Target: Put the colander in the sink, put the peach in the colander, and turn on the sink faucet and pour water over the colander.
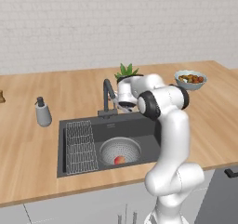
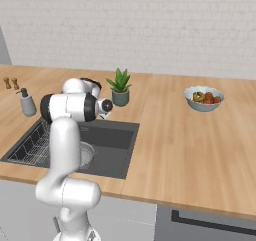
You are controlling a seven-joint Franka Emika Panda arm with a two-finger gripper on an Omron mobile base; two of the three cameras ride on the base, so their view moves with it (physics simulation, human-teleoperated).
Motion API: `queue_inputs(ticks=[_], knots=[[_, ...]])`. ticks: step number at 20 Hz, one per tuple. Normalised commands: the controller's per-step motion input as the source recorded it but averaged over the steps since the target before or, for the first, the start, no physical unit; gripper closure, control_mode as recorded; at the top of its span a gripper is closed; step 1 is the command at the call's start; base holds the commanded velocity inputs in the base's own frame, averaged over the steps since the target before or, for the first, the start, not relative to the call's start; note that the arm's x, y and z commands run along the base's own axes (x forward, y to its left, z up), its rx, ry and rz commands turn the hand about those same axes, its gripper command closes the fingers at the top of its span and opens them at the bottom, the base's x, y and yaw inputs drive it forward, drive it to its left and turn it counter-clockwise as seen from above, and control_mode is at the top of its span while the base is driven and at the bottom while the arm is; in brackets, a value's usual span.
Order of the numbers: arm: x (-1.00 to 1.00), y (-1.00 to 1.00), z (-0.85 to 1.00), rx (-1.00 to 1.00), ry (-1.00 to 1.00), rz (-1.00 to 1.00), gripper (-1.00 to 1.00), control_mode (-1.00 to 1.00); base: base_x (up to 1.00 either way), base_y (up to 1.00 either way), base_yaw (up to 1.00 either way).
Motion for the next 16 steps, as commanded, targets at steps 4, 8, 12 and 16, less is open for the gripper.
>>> queue_inputs(ticks=[4, 8, 12, 16], knots=[[0.06, 0.01, -0.36, 0.00, 0.00, -0.10, 1.00, -1.00, 0.00, 0.00, 0.00], [-0.01, -0.16, -0.28, 0.00, 0.00, -0.11, 1.00, -1.00, 0.00, 0.00, 0.00], [-0.18, -0.61, -0.22, 0.00, 0.00, -0.09, 1.00, -1.00, 0.00, 0.00, 0.00], [-0.30, -0.85, -0.17, 0.00, 0.00, -0.06, 1.00, -1.00, 0.00, 0.00, 0.00]])
